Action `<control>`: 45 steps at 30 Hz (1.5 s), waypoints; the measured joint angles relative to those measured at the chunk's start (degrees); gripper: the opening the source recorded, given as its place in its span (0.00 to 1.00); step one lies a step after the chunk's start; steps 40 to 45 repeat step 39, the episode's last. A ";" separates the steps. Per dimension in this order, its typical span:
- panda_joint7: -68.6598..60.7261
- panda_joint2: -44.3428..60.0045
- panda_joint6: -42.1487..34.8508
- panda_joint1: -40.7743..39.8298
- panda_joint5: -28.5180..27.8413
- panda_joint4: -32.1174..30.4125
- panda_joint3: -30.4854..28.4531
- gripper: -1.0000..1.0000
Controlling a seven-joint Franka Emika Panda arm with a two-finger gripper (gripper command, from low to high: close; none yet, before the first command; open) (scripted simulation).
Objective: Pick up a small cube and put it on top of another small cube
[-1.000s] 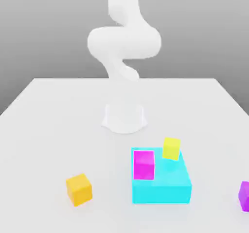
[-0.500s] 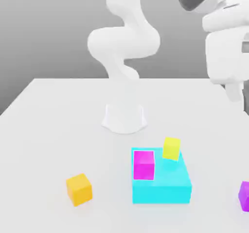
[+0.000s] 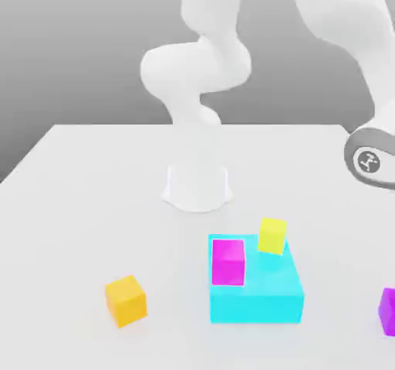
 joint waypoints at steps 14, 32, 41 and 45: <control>-1.32 -12.83 -7.74 -3.98 5.23 -4.88 1.39 0.00; 12.58 -49.06 -18.59 -20.34 13.09 -29.70 -8.77 0.00; 13.36 -40.51 -6.85 -21.16 13.01 -32.89 -8.88 1.00; 13.36 -40.51 -6.85 -21.16 13.01 -32.89 -8.88 1.00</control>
